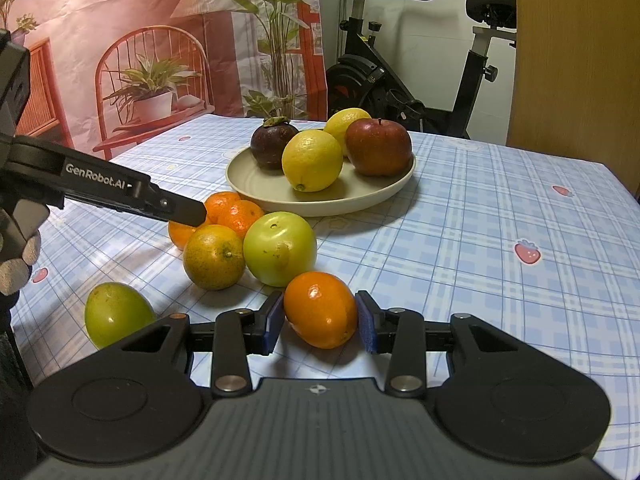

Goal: Organize fruits
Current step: 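Close the left gripper on a small orange while the right gripper holds another orange, then carry both small oranges over the beige plate with the left and right grippers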

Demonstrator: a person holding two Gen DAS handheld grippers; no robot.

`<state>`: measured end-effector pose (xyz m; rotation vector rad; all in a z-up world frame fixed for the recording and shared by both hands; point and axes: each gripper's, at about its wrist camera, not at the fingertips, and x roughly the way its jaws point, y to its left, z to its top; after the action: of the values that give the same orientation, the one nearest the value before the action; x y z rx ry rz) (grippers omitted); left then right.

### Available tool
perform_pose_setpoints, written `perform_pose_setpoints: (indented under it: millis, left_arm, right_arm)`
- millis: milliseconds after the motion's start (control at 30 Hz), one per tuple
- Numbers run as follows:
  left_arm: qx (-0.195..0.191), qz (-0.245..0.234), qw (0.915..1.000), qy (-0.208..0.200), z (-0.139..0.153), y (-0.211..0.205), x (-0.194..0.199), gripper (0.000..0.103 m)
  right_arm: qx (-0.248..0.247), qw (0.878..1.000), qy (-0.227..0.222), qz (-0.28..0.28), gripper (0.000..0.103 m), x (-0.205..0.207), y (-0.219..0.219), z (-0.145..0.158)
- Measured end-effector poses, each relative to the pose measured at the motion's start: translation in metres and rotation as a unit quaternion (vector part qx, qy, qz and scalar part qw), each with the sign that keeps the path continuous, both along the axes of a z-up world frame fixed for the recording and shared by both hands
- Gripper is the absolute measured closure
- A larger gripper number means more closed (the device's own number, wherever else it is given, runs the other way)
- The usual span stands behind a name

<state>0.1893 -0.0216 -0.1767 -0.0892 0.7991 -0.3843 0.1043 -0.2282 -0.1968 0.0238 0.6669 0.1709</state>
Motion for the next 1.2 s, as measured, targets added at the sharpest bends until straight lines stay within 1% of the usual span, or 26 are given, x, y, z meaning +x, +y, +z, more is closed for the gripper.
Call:
perform_pose_setpoints:
  millis: [233,333,533,767,967,1200]
  left_arm:
    - [0.006,-0.005,1.0000,0.005,-0.005,-0.003,0.002,0.054]
    - [0.003,-0.009,1.0000,0.000,-0.005,-0.003,0.000,0.058]
    - [-0.007,-0.009,0.9999,-0.003,-0.006,0.002,-0.008,0.059]
    - [-0.007,-0.007,0.9999,-0.007,-0.006,0.006,-0.024,0.059]
    - [-0.011,0.000,0.9999,-0.008,-0.006,0.009,-0.029,0.059]
    - [-0.007,-0.001,0.9999,-0.014,-0.007,0.009,-0.031,0.059]
  right_arm:
    - [0.000,1.000,0.000,0.000,0.062,0.000,0.000,0.000]
    - [0.000,1.000,0.000,0.000,0.062,0.000,0.000,0.000]
    - [0.000,1.000,0.000,0.000,0.062,0.000,0.000,0.000]
    - [0.001,1.000,0.000,0.000,0.062,0.000,0.000,0.000]
    - [0.000,1.000,0.000,0.000,0.062,0.000,-0.001,0.000]
    - [0.002,1.000,0.000,0.000,0.062,0.000,-0.001,0.000]
